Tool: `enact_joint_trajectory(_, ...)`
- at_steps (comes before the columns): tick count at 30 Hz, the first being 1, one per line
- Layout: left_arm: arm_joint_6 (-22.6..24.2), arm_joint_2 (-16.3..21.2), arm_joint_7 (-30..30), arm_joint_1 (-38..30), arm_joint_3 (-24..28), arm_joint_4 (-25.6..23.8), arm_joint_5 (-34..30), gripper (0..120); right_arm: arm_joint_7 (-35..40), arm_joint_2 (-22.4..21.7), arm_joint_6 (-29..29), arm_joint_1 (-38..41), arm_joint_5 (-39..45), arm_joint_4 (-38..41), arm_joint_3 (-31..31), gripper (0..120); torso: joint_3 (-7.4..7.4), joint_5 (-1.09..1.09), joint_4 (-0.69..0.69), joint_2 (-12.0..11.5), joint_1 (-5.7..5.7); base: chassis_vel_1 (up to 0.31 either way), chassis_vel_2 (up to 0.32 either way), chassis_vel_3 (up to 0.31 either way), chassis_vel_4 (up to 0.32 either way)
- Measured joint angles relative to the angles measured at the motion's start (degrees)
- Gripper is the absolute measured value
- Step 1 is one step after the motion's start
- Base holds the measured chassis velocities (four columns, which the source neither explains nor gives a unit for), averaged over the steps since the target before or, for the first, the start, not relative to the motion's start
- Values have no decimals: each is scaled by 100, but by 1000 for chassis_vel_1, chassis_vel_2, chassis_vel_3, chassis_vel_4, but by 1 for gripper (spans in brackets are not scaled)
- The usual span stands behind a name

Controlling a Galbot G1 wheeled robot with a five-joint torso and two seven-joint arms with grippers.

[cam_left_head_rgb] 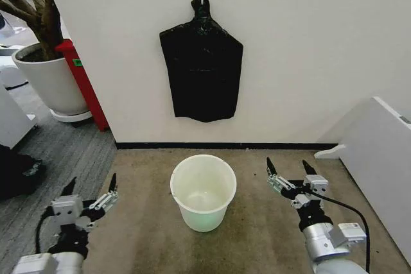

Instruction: Place the garbage bag over the trash bin.

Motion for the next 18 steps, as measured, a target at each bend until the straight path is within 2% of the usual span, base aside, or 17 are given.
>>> enact_joint_trajectory(8, 10, 39, -12, 56, -35, 6, -80, 100, 81, 34, -95, 40, 189, 112, -2, 100, 0, -2, -1, -1, 0, 0, 0, 0, 0)
enact_joint_trajectory(16, 87, 428, -7, 56, -87, 30, -629, 100, 78, 21, -77, 33, 223, 56, 0, 100, 1, -2, -1, -1, 0, 0, 0, 0, 0)
enact_joint_trajectory(18, 92, 514, 14, 45, -101, 34, -732, 100, 76, -7, -83, 128, 597, 56, -40, 100, 0, -2, -2, -1, 0, 0, 0, 0, 0)
